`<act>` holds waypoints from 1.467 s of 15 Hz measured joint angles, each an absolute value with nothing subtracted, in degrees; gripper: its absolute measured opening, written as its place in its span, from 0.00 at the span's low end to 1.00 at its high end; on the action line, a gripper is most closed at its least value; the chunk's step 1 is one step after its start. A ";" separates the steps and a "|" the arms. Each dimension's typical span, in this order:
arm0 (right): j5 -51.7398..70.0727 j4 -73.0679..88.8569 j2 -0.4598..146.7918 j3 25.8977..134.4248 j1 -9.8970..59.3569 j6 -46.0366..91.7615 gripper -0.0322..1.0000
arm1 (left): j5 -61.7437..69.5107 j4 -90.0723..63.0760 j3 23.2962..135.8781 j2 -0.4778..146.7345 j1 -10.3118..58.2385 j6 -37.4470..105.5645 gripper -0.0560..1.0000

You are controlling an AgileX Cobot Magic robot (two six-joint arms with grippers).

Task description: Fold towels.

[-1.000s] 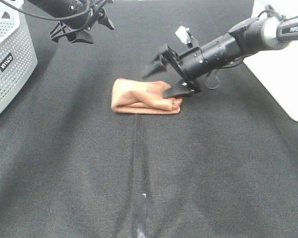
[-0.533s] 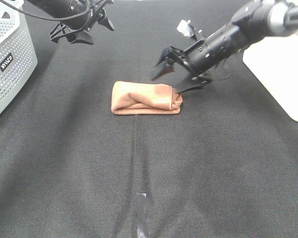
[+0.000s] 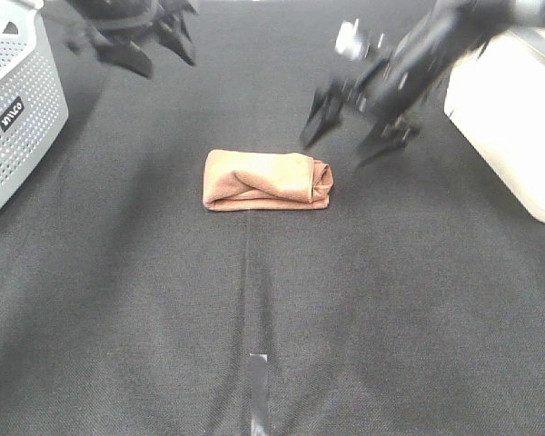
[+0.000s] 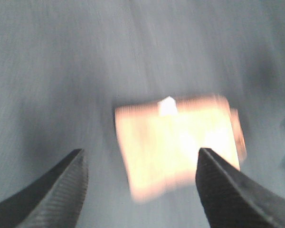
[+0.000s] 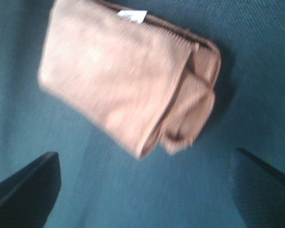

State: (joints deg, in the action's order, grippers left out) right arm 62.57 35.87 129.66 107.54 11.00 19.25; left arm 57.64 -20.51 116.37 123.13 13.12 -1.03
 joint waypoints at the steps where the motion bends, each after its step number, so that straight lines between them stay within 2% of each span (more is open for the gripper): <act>1: 64.80 33.80 127.37 107.54 11.00 17.02 0.89 | 60.22 -19.82 116.37 121.64 13.12 -0.80 0.65; 6: 69.10 30.19 120.55 107.26 11.00 13.24 0.89 | 69.16 -12.89 116.37 112.99 13.12 -0.80 0.65; 9: 69.16 24.52 112.87 102.10 11.00 11.46 0.89 | 69.27 -9.40 112.41 105.83 13.12 -0.80 0.65; 14: 69.21 21.20 95.68 83.77 11.00 11.23 0.89 | 69.39 -6.42 91.73 88.41 13.12 -0.80 0.65; 18: 69.21 21.08 76.95 65.15 11.06 11.17 0.89 | 69.44 -6.07 67.61 67.44 13.12 -0.80 0.65; 22: 66.92 20.28 58.27 48.82 11.06 11.57 0.89 | 69.61 -6.07 49.16 45.44 13.12 -0.52 0.65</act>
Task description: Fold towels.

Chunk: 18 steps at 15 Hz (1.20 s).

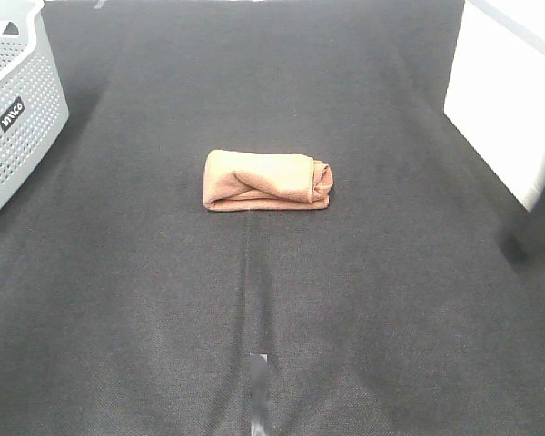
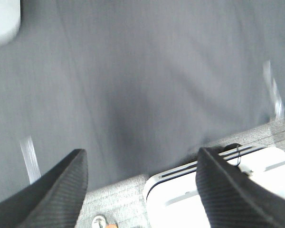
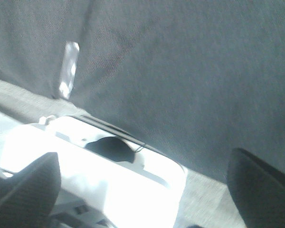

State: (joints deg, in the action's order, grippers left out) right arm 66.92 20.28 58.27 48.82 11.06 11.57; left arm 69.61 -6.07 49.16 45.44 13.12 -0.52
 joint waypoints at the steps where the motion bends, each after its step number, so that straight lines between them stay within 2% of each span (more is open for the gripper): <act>1: 66.35 19.48 53.69 45.44 11.06 11.80 0.89 | 69.50 -6.07 45.66 39.48 13.12 0.00 0.65; 5: 65.15 14.38 34.21 34.32 11.06 12.72 0.89 | 67.78 -6.88 34.55 19.08 13.12 5.33 0.65; 8: 64.00 13.69 19.65 30.02 11.06 13.69 0.89 | 65.03 -8.54 30.88 8.77 13.12 9.28 0.65; 11: 63.20 12.38 12.15 29.91 11.06 14.44 0.89 | 61.42 -8.71 28.99 7.45 13.12 9.74 0.65; 18: 62.05 11.40 11.17 29.28 11.06 14.44 0.89 | 60.68 -8.77 28.99 7.45 13.12 9.85 0.65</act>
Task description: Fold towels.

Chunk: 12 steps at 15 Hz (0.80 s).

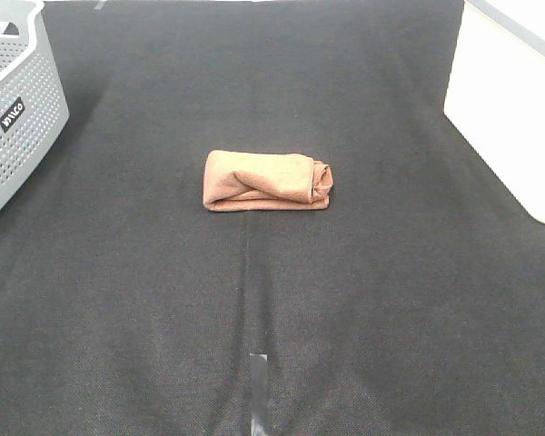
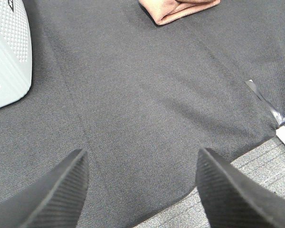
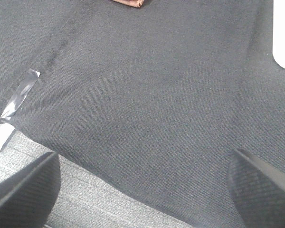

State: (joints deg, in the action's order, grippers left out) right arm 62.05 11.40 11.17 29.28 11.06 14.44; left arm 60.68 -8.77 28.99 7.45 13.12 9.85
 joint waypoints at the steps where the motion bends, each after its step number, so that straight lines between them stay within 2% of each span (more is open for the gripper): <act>1: 61.99 11.40 11.17 29.28 11.06 14.44 0.89 | 60.68 -8.77 28.99 7.45 13.12 9.85 0.65; 5: 61.99 11.40 11.17 29.28 11.06 14.44 0.89 | 60.68 -8.82 28.99 7.45 12.26 9.91 0.65; 7: 61.99 11.46 10.83 29.28 10.03 14.44 0.89 | 60.68 -8.82 28.99 7.45 8.65 9.91 0.65; 10: 61.94 11.63 5.67 29.28 4.58 14.44 0.88 | 60.56 -8.71 28.99 5.16 1.26 9.91 0.65; 12: 61.94 11.80 2.29 29.28 2.92 14.44 0.88 | 60.62 -8.71 28.99 1.15 0.00 9.91 0.65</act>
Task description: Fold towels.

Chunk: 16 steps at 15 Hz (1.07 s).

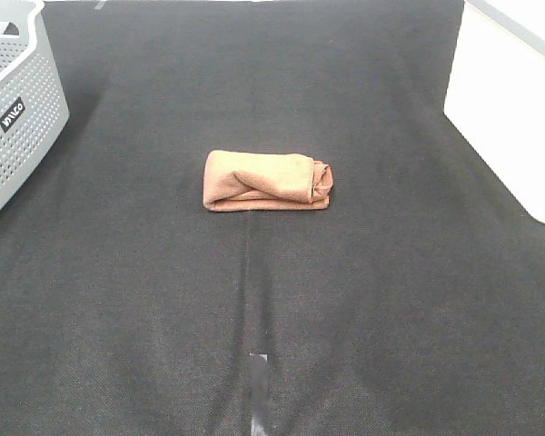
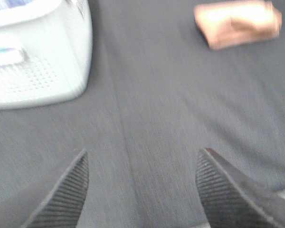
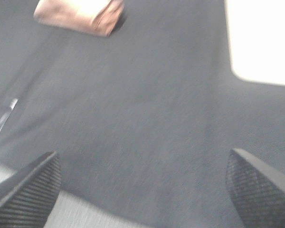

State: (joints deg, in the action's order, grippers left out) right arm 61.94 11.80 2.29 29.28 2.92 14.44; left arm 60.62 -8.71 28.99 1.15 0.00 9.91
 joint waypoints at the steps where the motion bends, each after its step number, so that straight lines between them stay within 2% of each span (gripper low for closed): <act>1: 61.94 11.92 0.92 29.28 2.92 14.44 0.88 | 60.62 -8.71 28.99 -0.06 0.00 9.91 0.65; 16: 61.99 13.29 -0.40 29.28 2.92 14.44 0.88 | 60.56 -8.71 28.99 -0.34 0.00 9.91 0.65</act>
